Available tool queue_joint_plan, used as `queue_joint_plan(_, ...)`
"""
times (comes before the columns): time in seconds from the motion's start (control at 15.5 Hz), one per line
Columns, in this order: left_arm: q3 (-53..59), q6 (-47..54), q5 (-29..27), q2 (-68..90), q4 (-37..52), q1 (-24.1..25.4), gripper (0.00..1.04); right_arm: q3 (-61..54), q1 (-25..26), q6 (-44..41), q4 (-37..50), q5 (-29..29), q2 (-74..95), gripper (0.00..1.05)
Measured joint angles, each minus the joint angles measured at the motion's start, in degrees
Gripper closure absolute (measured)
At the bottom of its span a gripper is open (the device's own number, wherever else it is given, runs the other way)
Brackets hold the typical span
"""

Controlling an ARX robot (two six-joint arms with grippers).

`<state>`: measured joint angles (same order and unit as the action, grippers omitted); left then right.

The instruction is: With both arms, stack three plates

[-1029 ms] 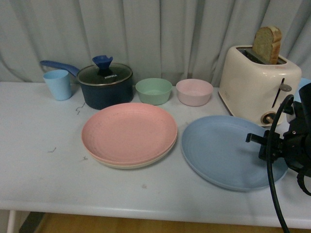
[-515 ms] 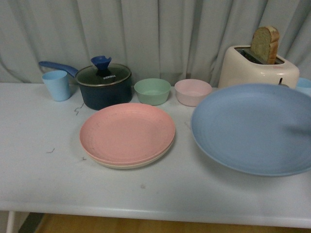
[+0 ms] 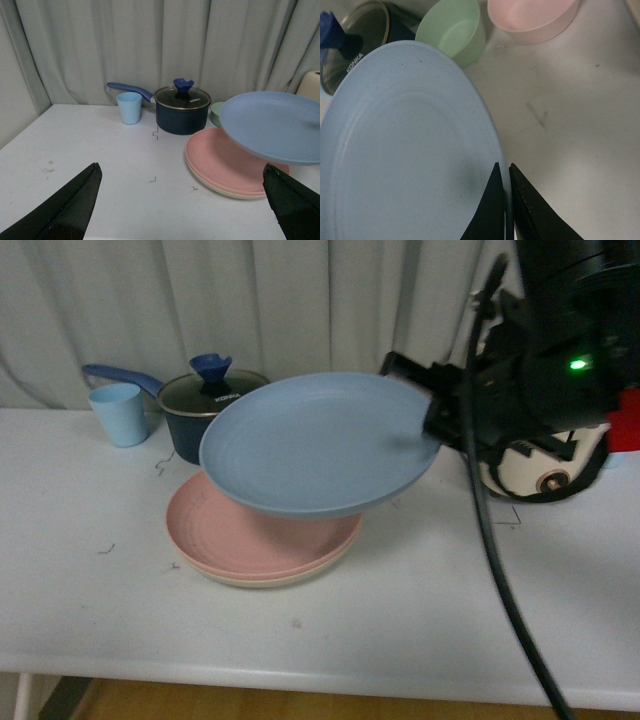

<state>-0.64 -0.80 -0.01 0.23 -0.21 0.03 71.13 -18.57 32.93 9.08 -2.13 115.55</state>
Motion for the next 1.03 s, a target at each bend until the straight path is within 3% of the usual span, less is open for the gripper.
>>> queue_joint_plan(0.32, 0.0, 0.0, 0.0, 0.0, 0.0, 0.0, 0.07, 19.1, -5.4, 1.2, -9.9, 3.0, 16.1, 1.02)
queue_joint_plan(0.71, 0.0, 0.0, 0.0, 0.0, 0.0, 0.0, 0.07, 24.1, -5.8, 3.0, -12.5, 3.6, 20.6, 1.00)
queue_joint_plan(1.03, 0.0, 0.0, 0.0, 0.0, 0.0, 0.0, 0.07, 19.8, -5.0, 3.7, -10.4, 2.1, 17.9, 0.42)
